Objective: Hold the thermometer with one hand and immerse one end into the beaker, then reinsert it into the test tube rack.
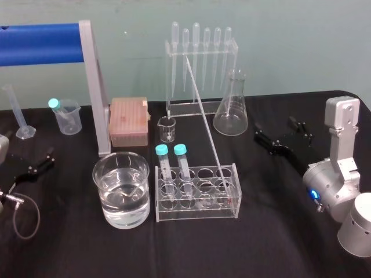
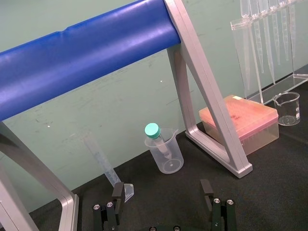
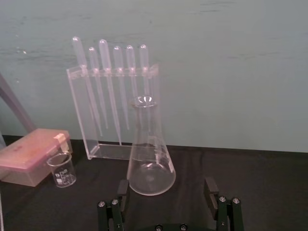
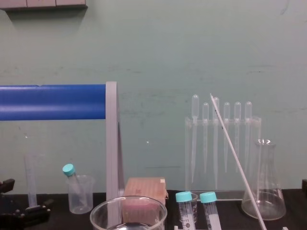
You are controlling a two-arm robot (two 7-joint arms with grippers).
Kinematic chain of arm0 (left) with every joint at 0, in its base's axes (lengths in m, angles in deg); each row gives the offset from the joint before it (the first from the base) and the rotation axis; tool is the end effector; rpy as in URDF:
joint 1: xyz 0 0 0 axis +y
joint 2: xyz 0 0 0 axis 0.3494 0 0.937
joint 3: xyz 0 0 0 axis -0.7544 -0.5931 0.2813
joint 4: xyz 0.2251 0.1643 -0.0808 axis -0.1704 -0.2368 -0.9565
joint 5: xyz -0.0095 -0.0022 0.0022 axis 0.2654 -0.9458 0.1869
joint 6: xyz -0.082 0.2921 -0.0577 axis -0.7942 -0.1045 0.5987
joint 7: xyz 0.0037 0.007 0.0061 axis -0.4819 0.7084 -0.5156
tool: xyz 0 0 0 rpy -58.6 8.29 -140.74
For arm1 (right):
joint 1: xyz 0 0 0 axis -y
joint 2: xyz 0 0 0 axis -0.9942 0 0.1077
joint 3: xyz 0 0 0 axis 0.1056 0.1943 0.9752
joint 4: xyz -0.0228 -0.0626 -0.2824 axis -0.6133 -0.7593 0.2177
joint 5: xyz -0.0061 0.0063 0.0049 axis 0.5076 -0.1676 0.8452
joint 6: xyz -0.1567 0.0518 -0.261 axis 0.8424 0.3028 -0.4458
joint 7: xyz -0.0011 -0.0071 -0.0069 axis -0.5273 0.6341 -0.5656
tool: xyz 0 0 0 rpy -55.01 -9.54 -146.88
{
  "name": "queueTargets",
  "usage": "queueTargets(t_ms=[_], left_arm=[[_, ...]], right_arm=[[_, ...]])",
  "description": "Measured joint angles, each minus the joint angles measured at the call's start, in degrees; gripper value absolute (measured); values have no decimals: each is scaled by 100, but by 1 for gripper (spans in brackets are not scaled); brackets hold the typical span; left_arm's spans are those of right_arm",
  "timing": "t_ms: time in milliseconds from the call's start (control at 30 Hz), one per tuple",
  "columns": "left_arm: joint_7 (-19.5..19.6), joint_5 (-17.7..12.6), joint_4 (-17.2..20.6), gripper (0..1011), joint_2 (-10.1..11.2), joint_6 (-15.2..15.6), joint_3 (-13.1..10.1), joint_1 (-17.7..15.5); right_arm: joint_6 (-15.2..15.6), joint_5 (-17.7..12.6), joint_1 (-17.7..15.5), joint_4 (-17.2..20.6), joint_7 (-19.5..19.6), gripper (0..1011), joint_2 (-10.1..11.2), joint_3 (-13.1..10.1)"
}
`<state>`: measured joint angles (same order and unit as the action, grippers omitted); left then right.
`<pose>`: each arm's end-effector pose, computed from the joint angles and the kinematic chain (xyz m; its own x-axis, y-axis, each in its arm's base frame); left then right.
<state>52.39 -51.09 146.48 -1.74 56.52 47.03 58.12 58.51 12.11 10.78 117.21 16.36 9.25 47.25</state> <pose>0.3581 0.0826 -0.3024 0.2923 0.8803 0.3738 -0.9552 0.2873 0.0703 0.3484 -0.0723 -0.2964 0.1812 -0.9834 0.0045 0.9821 0.1807 -0.0541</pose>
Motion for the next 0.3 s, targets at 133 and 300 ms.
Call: queueTargets(t_ms=[133, 300], left_arm=[[0, 0, 0, 1008, 0, 0, 0, 0], [0, 0, 0, 1008, 0, 0, 0, 0]], right_arm=[[39, -49, 66, -6, -191, 1000, -19, -16], [40, -48, 56, -3, -166, 1000, -14, -16]])
